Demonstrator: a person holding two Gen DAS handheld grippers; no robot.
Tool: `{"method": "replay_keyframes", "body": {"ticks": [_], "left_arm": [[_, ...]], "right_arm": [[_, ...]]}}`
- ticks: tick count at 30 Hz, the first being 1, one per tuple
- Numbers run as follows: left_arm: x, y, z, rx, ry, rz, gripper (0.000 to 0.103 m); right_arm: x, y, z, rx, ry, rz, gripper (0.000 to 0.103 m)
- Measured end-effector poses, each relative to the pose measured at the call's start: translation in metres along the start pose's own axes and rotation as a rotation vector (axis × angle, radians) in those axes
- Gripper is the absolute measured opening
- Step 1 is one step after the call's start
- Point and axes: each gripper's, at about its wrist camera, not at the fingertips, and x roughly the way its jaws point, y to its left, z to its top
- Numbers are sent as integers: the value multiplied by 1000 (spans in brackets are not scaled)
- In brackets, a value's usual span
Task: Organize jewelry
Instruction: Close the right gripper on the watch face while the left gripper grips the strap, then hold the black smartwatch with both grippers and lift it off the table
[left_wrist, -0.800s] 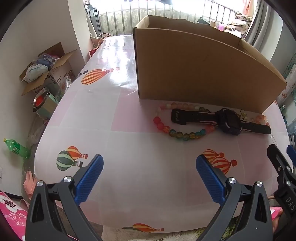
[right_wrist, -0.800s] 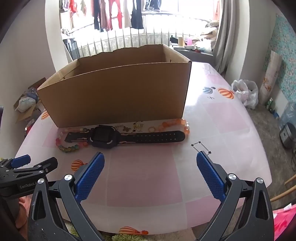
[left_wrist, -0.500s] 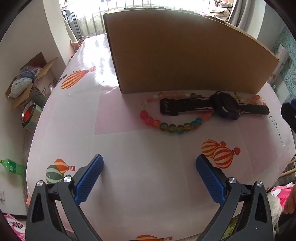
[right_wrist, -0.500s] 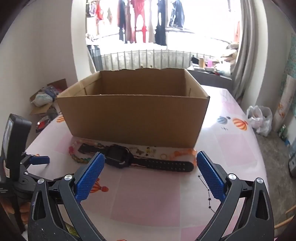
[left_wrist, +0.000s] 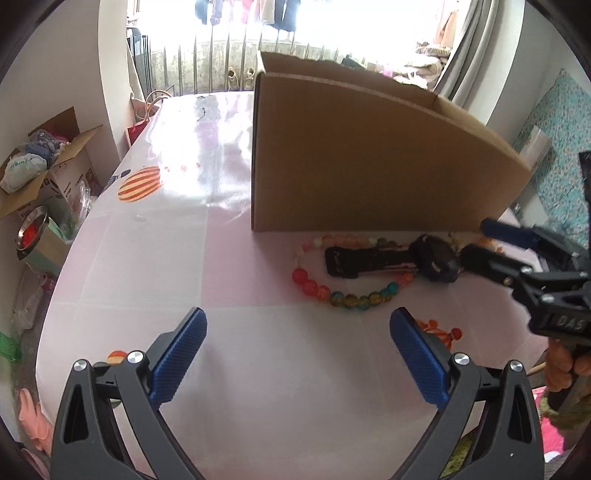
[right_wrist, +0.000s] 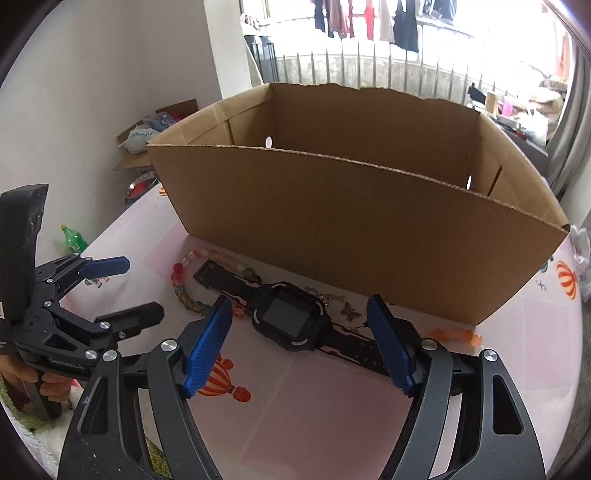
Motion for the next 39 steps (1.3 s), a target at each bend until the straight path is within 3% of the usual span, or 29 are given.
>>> {"method": "replay_keyframes", "body": {"ticks": [3, 6, 10, 13, 24, 33, 36, 39], "left_arm": [[-2, -5, 14, 16, -18, -67, 97], [4, -9, 24, 27, -3, -130, 87], [15, -7, 27, -34, 69, -230, 62], [25, -6, 28, -86, 131, -274, 49], [39, -14, 40, -153, 265, -262, 46], [31, -10, 42, -241, 257, -331, 50], [35, -6, 46, -271, 272, -400, 51], [31, -14, 47, -238, 237, -362, 51]], "right_arm": [[6, -10, 0, 77, 23, 34, 60], [9, -14, -3, 115, 28, 47, 52], [11, -17, -9, 137, 36, 66, 49], [11, -17, -14, 130, 39, 65, 49], [12, -20, -14, 107, 25, 92, 49], [3, -35, -16, 111, 17, 114, 49], [3, -35, -16, 114, 15, 115, 49], [9, -32, -17, 113, 14, 112, 49]]}}
